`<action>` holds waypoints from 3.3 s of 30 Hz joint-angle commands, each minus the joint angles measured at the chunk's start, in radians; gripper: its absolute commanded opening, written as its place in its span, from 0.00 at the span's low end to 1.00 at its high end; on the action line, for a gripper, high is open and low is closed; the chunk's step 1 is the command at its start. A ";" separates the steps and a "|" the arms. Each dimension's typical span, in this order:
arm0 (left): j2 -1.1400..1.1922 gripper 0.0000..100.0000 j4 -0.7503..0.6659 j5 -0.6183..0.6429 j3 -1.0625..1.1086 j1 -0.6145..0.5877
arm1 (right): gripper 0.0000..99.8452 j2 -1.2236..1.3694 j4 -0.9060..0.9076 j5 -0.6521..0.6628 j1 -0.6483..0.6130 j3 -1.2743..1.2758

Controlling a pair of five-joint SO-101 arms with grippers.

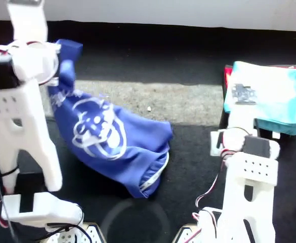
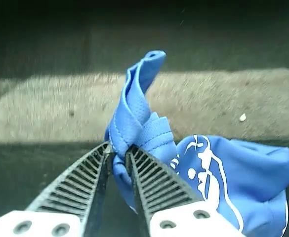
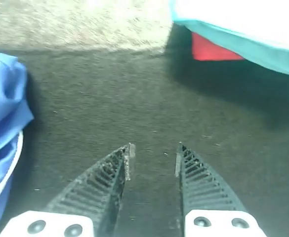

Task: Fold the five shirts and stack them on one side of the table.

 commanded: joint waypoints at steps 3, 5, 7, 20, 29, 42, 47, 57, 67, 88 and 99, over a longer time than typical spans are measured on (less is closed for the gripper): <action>-0.001 0.01 -0.011 -0.005 0.348 -0.189 | 0.14 -0.010 -0.008 -0.043 -0.134 -0.148; -0.005 0.01 -0.075 -0.006 0.460 -0.262 | 0.14 -0.008 -0.008 -0.043 -0.177 -0.182; -0.010 0.01 -0.146 -0.051 0.559 -0.344 | 0.14 0.019 -0.004 -0.043 -0.217 -0.213; -0.001 0.01 -0.463 -0.195 1.029 -0.595 | 0.14 0.578 0.122 -0.044 -0.420 -0.664; -0.001 0.01 -0.470 -0.333 1.055 -0.750 | 0.27 0.995 0.119 -0.109 -0.561 -0.851; -0.010 0.20 -0.470 -0.425 1.044 -0.826 | 0.16 1.270 0.154 -0.106 -0.604 -0.949; -0.012 0.20 -0.410 -0.422 0.954 -0.806 | 0.01 1.268 0.154 -0.106 -0.599 -0.955; -0.008 0.20 -0.253 -0.292 0.680 -0.651 | 0.01 1.268 0.343 0.025 -0.423 -1.334; 0.005 0.20 -0.301 -0.066 0.641 -0.283 | 0.01 1.268 0.536 0.140 -0.259 -1.949; 0.481 0.20 -0.278 -0.121 0.444 -0.423 | 0.01 1.323 0.231 0.133 -0.173 -1.771; 0.490 0.20 -0.095 -0.377 0.501 -0.432 | 0.14 1.438 0.114 -0.052 -0.173 -1.787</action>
